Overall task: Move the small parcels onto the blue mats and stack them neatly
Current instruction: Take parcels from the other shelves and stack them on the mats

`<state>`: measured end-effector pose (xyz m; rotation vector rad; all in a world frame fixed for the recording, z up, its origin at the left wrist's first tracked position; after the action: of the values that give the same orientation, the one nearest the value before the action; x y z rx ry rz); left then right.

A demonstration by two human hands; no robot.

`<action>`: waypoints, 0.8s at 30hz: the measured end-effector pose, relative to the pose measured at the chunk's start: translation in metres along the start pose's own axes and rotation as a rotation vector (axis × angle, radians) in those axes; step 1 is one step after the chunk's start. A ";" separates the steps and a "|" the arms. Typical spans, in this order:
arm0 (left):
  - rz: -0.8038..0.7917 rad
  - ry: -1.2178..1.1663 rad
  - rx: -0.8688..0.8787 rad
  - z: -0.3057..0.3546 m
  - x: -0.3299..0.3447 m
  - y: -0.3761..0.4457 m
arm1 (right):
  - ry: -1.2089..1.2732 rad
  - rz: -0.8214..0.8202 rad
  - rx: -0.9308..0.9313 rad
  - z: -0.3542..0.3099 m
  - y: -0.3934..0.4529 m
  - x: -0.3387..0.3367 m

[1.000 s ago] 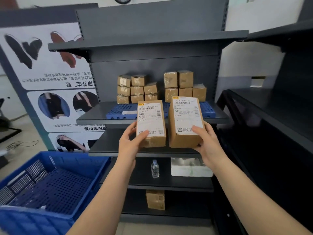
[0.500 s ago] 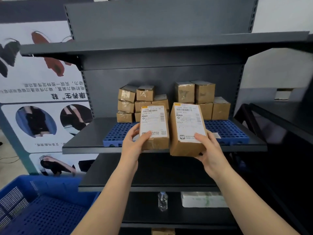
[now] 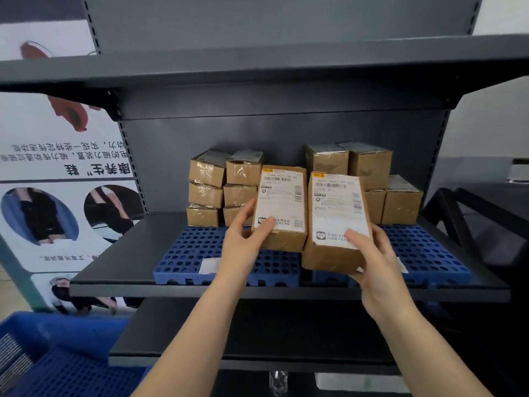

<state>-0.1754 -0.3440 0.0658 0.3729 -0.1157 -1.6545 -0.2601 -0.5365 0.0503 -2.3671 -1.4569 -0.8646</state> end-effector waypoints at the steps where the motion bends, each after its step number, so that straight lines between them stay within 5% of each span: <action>1: -0.009 0.018 0.011 0.001 0.004 0.004 | 0.004 -0.004 -0.007 0.000 0.007 0.000; 5: -0.090 0.149 0.089 0.003 0.019 0.020 | -0.033 -0.016 -0.047 0.002 0.028 0.000; 24: 0.030 0.229 0.230 0.021 0.021 0.099 | -0.070 -0.045 -0.037 -0.025 0.071 0.042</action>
<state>-0.0895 -0.3798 0.1113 0.7291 -0.1391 -1.5611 -0.1933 -0.5512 0.1025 -2.4232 -1.5397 -0.8344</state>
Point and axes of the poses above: each hand's wrist, its own y-axis towards the middle knuckle, its own x-axis out of the palm, z = x × y, the point moved 5 cm from there along y, towards the middle knuckle, and after that the axes turned 14 degrees about y, right-handed, at the moved point
